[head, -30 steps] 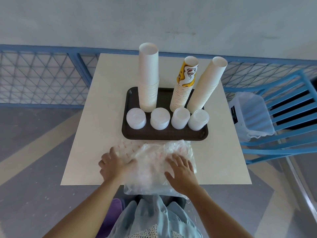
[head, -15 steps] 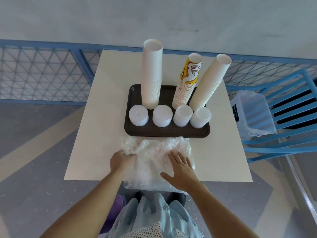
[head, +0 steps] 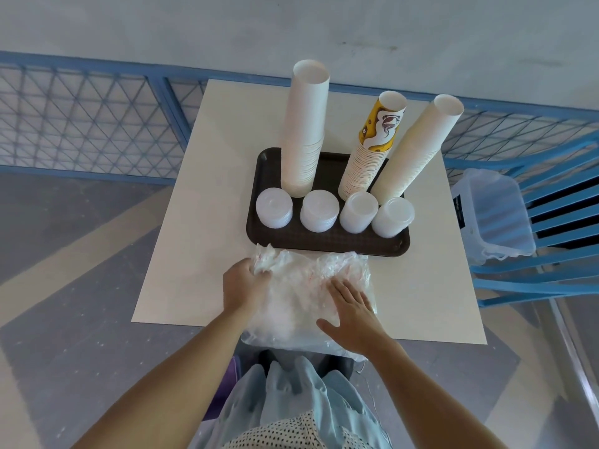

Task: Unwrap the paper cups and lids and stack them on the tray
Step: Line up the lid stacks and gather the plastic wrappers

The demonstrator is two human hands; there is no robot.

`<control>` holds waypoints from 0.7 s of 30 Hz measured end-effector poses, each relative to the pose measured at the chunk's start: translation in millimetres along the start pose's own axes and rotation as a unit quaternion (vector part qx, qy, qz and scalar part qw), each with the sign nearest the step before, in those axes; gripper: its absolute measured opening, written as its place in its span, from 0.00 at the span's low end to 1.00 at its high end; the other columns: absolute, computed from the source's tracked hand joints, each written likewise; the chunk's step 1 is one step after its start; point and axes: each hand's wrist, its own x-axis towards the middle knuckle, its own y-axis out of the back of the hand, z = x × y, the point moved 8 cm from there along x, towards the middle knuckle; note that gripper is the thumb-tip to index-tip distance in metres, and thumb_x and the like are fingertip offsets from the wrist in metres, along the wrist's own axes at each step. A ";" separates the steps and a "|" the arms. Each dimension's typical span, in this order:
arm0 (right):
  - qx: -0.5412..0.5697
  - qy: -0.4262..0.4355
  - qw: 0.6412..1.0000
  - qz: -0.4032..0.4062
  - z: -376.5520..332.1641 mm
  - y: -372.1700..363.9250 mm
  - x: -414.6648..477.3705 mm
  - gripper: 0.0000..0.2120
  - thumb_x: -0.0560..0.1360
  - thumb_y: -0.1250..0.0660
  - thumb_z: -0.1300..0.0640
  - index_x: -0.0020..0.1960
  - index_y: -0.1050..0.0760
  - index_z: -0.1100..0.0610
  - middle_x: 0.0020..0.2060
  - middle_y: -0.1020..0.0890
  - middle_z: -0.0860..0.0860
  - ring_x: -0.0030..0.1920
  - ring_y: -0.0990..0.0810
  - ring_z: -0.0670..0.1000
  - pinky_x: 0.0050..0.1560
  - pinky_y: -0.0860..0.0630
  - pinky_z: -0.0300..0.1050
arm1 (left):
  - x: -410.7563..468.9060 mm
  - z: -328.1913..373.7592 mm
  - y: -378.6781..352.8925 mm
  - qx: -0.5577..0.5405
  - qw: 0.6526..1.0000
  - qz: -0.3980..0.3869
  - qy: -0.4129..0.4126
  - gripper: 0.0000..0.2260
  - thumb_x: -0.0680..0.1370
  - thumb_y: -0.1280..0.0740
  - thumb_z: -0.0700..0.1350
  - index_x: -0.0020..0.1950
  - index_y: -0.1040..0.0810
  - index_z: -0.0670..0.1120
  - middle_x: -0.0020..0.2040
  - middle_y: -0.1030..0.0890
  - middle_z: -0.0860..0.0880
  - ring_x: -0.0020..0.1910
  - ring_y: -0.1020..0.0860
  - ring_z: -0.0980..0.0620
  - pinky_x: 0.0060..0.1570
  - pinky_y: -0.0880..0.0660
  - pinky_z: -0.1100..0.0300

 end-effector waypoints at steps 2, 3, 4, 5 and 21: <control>-0.012 0.000 1.000 -0.003 1.2 -2.0 0.0 0.43 0.81 0.40 0.35 0.85 0.59 0.49 0.84 0.61 0.44 0.83 0.65 0.47 0.83 0.59 0.55 | -7.4 -4.5 -1.2 0.017 0.999 0.009 -0.033 0.17 0.72 0.26 0.46 0.35 0.34 0.44 0.33 0.30 0.50 0.32 0.33 0.51 0.32 0.33 0.58; -0.016 0.001 1.000 -0.002 1.4 -2.7 -0.1 0.43 0.81 0.40 0.35 0.85 0.60 0.49 0.84 0.61 0.44 0.83 0.65 0.47 0.83 0.59 0.56 | -11.0 -6.3 -2.1 0.034 0.997 0.010 -0.064 0.18 0.71 0.24 0.48 0.36 0.32 0.44 0.34 0.28 0.51 0.33 0.31 0.51 0.33 0.32 0.58; -0.018 0.000 1.000 -0.001 1.5 -3.3 0.0 0.43 0.81 0.40 0.35 0.85 0.60 0.49 0.84 0.61 0.45 0.83 0.66 0.48 0.83 0.59 0.56 | -15.7 -5.8 -3.0 0.058 0.993 0.010 -0.106 0.18 0.71 0.22 0.50 0.38 0.30 0.46 0.36 0.27 0.52 0.36 0.29 0.51 0.35 0.30 0.59; -0.019 -0.001 1.000 -0.002 1.2 -3.8 0.0 0.43 0.81 0.40 0.35 0.85 0.60 0.50 0.84 0.61 0.45 0.82 0.66 0.48 0.83 0.60 0.56 | -20.6 -6.3 -5.4 0.084 0.985 0.008 -0.148 0.18 0.71 0.21 0.52 0.41 0.28 0.47 0.39 0.26 0.52 0.38 0.27 0.51 0.38 0.28 0.59; -0.020 0.016 0.993 0.113 -22.1 9.4 -2.6 0.36 0.79 0.42 0.32 0.82 0.46 0.46 0.84 0.58 0.48 0.84 0.62 0.53 0.82 0.54 0.58 | -16.7 -26.9 10.2 -0.072 0.987 -0.037 0.135 0.15 0.72 0.25 0.45 0.55 0.25 0.45 0.50 0.20 0.49 0.45 0.20 0.51 0.35 0.27 0.60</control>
